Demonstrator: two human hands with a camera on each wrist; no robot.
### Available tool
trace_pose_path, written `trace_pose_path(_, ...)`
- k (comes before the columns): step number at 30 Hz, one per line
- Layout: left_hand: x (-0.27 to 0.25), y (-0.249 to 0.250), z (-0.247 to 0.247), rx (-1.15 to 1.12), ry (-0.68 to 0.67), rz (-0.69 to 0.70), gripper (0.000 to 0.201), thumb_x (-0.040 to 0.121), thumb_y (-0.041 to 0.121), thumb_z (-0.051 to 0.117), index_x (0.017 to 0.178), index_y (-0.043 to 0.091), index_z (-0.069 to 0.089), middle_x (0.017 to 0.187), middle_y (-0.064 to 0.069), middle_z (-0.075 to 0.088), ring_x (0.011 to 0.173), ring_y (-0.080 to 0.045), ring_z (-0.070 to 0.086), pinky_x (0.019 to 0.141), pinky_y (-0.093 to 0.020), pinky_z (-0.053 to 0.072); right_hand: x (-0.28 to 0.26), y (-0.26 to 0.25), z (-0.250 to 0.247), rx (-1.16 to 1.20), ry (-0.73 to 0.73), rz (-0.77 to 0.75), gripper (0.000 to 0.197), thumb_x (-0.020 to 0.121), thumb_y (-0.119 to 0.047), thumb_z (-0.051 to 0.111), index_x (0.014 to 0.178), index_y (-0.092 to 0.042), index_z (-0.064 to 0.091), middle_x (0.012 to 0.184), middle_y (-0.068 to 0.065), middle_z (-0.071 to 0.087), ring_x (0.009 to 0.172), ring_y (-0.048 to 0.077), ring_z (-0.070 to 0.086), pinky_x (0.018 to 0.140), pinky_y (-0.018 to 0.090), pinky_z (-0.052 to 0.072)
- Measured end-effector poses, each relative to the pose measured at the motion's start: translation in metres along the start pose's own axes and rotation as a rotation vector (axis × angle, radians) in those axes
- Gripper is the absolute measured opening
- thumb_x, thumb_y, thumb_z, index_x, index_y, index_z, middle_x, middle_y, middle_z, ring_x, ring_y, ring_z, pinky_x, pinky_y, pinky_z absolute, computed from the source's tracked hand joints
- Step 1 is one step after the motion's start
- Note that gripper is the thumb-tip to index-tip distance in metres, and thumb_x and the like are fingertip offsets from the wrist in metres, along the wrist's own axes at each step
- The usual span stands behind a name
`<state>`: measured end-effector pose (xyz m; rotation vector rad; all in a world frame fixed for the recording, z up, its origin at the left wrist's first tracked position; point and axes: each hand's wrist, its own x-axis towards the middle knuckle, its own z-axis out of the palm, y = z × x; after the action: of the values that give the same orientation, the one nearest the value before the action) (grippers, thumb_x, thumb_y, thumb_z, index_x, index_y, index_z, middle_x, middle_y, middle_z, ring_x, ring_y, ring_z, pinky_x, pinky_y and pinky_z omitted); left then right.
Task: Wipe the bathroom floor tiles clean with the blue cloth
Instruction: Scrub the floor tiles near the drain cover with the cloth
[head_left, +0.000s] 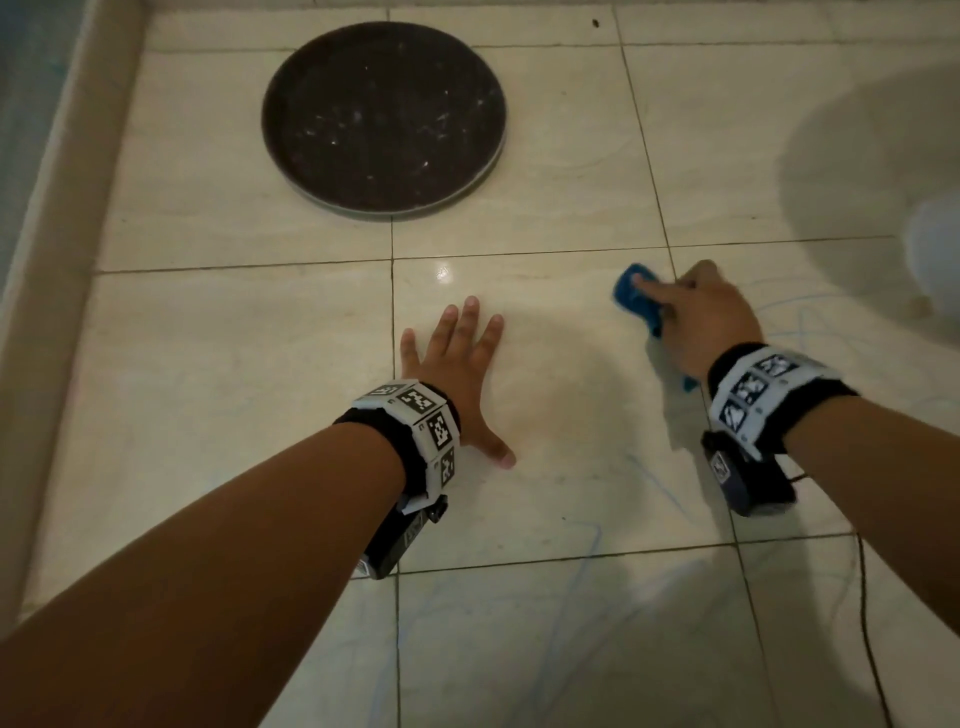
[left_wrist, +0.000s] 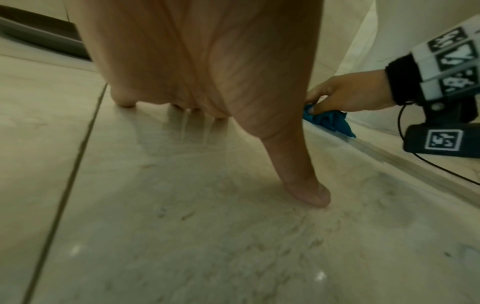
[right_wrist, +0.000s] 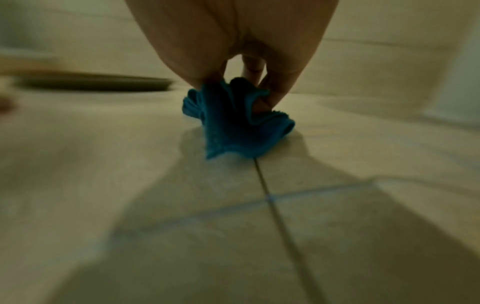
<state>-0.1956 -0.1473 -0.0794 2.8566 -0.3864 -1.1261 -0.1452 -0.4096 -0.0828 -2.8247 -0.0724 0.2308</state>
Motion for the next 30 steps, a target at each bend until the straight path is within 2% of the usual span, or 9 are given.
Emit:
trace_pose_path(3, -0.001, 0.000, 0.000, -0.003, 0.000, 0.001, 0.148, 0.056, 0.071, 0.076, 0.144, 0.026, -0.034, 0.149, -0.001, -0.044, 0.141, -0.022, -0.033, 0.113, -0.056, -0.012, -0.004, -0.005, 0.006, -0.004, 0.006, 0.152, 0.037, 0.092, -0.021, 0.050, 0.129, -0.019, 0.053, 0.108, 0.013, 0.044, 0.091, 0.031, 0.050, 0.073, 0.028, 0.037)
trace_pose_path(7, 0.001, -0.001, 0.001, 0.002, 0.012, 0.009, 0.148, 0.056, 0.072, 0.076, 0.144, 0.025, -0.034, 0.149, -0.002, -0.043, 0.141, -0.023, -0.032, 0.113, -0.055, -0.013, -0.029, -0.022, 0.014, -0.051, -0.098, -0.302, 0.042, 0.091, -0.013, 0.056, 0.129, -0.031, 0.054, 0.098, 0.003, 0.041, 0.083, 0.030, 0.048, 0.068, 0.031, 0.039)
trace_pose_path(13, 0.000, -0.001, 0.001, -0.013, -0.002, 0.011, 0.148, 0.056, 0.072, 0.076, 0.143, 0.027, -0.035, 0.148, 0.000, -0.045, 0.140, -0.022, -0.034, 0.112, -0.055, -0.013, 0.002, 0.008, -0.003, 0.038, 0.004, 0.198, 0.038, 0.094, -0.017, 0.048, 0.133, -0.019, 0.052, 0.106, 0.013, 0.042, 0.087, 0.030, 0.049, 0.077, 0.025, 0.037)
trace_pose_path(17, 0.002, -0.003, 0.002, -0.012, 0.015, 0.017, 0.148, 0.055, 0.072, 0.076, 0.144, 0.027, -0.034, 0.148, 0.000, -0.044, 0.141, -0.022, -0.033, 0.112, -0.054, -0.014, -0.043, -0.032, 0.016, 0.020, -0.143, -0.147, 0.030, 0.092, -0.035, 0.043, 0.113, -0.018, 0.057, 0.090, 0.005, 0.044, 0.075, 0.023, 0.048, 0.062, 0.027, 0.034)
trace_pose_path(20, 0.002, -0.003, 0.002, -0.008, 0.014, 0.010, 0.148, 0.055, 0.072, 0.077, 0.144, 0.027, -0.034, 0.148, -0.001, -0.044, 0.141, -0.022, -0.032, 0.113, -0.055, -0.013, -0.072, -0.052, 0.031, 0.008, -0.218, -0.283, 0.053, 0.084, -0.047, 0.028, 0.121, -0.019, 0.056, 0.095, 0.001, 0.044, 0.071, 0.012, 0.043, 0.062, 0.022, 0.036)
trace_pose_path(24, 0.000, -0.002, -0.002, 0.006, 0.009, 0.013, 0.148, 0.056, 0.071, 0.077, 0.145, 0.027, -0.032, 0.150, -0.001, -0.042, 0.142, -0.022, -0.030, 0.114, -0.055, -0.010, -0.046, -0.032, 0.019, 0.022, -0.133, -0.224, 0.037, 0.090, -0.024, 0.047, 0.126, -0.028, 0.058, 0.099, 0.002, 0.044, 0.077, 0.020, 0.046, 0.068, 0.029, 0.038)
trace_pose_path(26, -0.003, -0.001, -0.004, 0.016, 0.009, 0.014, 0.146, 0.057, 0.072, 0.076, 0.145, 0.026, -0.031, 0.151, -0.003, -0.041, 0.143, -0.023, -0.029, 0.115, -0.056, -0.010, -0.028, -0.012, 0.007, -0.005, -0.054, -0.034, 0.041, 0.092, -0.012, 0.050, 0.130, -0.027, 0.055, 0.106, 0.009, 0.043, 0.084, 0.029, 0.049, 0.074, 0.028, 0.038)
trace_pose_path(28, -0.008, 0.001, -0.003, 0.031, 0.026, 0.040, 0.145, 0.058, 0.074, 0.073, 0.145, 0.025, -0.032, 0.150, -0.004, -0.042, 0.142, -0.024, -0.031, 0.115, -0.056, -0.013, -0.033, -0.011, 0.007, -0.004, -0.033, 0.128, 0.041, 0.094, -0.014, 0.048, 0.133, -0.026, 0.052, 0.109, 0.012, 0.042, 0.087, 0.033, 0.050, 0.080, 0.031, 0.040)
trace_pose_path(30, -0.015, 0.006, 0.006, 0.046, 0.063, 0.091, 0.144, 0.058, 0.076, 0.070, 0.144, 0.025, -0.033, 0.148, -0.004, -0.044, 0.140, -0.024, -0.034, 0.114, -0.056, -0.015, -0.059, -0.027, 0.017, -0.004, -0.060, 0.049, 0.042, 0.094, -0.017, 0.046, 0.134, -0.027, 0.050, 0.104, 0.010, 0.040, 0.086, 0.029, 0.046, 0.077, 0.029, 0.038)
